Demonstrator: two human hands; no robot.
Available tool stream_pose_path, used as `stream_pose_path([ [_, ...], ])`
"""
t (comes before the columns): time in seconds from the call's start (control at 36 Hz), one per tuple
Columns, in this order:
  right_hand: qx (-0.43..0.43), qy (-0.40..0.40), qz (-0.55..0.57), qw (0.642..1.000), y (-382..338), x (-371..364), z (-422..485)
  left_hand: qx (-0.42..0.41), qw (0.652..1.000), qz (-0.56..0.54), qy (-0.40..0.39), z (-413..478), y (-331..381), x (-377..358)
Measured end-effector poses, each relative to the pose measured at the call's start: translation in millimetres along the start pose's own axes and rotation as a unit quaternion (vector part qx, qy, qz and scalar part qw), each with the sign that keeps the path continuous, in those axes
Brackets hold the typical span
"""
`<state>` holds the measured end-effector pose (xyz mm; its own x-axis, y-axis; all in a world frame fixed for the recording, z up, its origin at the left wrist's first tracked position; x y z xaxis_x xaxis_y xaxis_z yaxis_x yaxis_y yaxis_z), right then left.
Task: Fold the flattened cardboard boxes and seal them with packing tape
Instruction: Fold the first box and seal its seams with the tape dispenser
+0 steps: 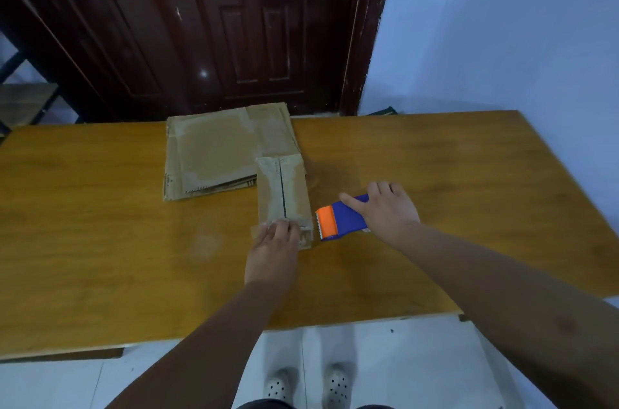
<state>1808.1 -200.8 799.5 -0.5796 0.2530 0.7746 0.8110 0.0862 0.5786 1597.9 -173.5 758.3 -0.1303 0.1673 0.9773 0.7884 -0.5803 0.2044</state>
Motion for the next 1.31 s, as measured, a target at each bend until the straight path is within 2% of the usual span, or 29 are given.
stream_pose_path([
  [0.19,-0.005,-0.043,-0.034,0.998,-10,22,5,-0.02,0.999,0.042,-0.02,5,12,1],
  [0.28,-0.01,-0.055,-0.043,0.998,-11,33,7,-0.015,0.997,0.064,-0.041,8,19,0],
  [0.44,-0.028,-0.077,-0.031,0.996,-14,37,5,0.0,0.998,0.061,-0.036,12,20,-3],
  [0.56,0.019,-0.068,-0.05,0.996,-42,38,4,-0.005,0.988,0.129,-0.082,6,29,-8],
  [0.67,-0.002,-0.103,0.001,0.995,-64,19,0,0.0,0.992,0.089,-0.089,-2,20,-16],
  [0.81,-0.035,-0.163,0.013,0.986,-47,2,-1,0.008,0.977,0.154,-0.147,-13,18,-17],
  [0.86,-0.052,-0.182,0.035,0.981,-40,3,1,0.017,0.977,0.14,-0.16,-14,21,-15],
  [0.92,-0.067,-0.189,0.059,0.978,-31,7,3,0.019,0.985,0.094,-0.14,-14,24,-12],
  [1.0,-0.082,-0.205,0.078,0.972,-17,16,4,-0.01,0.998,0.003,-0.061,-20,28,-6],
  [1.08,-0.097,-0.23,0.109,0.962,-3,23,2,-0.053,0.991,-0.121,0.01,-28,40,-4],
  [1.14,-0.107,-0.243,0.163,0.95,6,25,1,0.015,0.955,-0.286,-0.077,-29,48,-5],
  [1.17,-0.103,-0.25,0.196,0.943,9,27,0,0.073,0.914,-0.372,-0.144,-29,53,-7],
  [1.19,-0.089,-0.256,0.224,0.936,12,30,1,0.138,0.854,-0.464,-0.192,-29,57,-9],
  [1.25,-0.058,-0.276,0.252,0.926,18,35,2,0.273,0.684,-0.63,-0.246,-30,65,-12],
  [1.28,-0.051,-0.28,0.258,0.923,21,38,2,0.32,0.602,-0.683,-0.264,-31,68,-13],
  [1.31,-0.049,-0.282,0.265,0.921,23,42,0,0.35,0.537,-0.717,-0.275,-31,71,-13],
])
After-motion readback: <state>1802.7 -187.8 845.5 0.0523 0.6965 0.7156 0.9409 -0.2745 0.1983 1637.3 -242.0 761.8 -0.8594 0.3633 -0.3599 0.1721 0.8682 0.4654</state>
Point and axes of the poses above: each hand's wrist, its own z-axis towards the middle knuckle, its own x-axis out of the back of the hand, y = z × x, the point moved 2 cm from there along z, towards the middle knuckle, and after that the axes turned 11 degrees about -z, right-handed, at the moved point
